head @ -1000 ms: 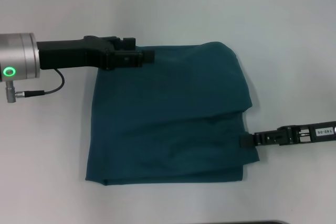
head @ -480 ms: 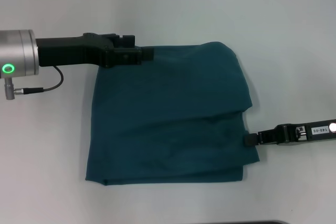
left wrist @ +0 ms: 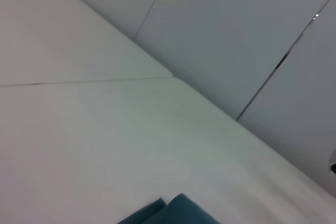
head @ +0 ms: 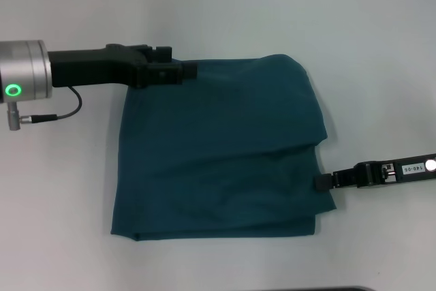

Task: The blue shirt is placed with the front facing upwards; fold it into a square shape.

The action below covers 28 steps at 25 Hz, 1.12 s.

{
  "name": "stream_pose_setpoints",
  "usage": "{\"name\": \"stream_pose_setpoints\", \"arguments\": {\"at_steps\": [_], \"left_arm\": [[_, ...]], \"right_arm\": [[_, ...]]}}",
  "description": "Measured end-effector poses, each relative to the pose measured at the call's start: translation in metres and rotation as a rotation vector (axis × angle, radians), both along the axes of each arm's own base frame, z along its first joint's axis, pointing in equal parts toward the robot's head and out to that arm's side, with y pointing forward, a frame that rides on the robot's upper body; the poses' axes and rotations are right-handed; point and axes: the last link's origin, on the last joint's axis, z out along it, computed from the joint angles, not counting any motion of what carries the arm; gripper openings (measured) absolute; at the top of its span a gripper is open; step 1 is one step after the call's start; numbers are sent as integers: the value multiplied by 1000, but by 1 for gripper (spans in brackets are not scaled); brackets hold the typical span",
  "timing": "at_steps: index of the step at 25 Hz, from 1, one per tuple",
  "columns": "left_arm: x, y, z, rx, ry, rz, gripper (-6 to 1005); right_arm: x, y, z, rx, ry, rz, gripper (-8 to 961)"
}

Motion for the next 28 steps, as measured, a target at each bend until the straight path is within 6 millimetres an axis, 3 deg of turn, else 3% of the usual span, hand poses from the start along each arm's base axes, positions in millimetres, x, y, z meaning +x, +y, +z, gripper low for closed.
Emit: {"name": "stream_pose_setpoints", "arguments": {"at_steps": [13,28], "left_arm": [[-22,5,-26,8,151,87,843],[-24,9,-42,2,220,99,843]], "right_arm": [[-5,-2,-2,-14,23,12,4],[-2,-9,5,-71,11,34,5]]}}
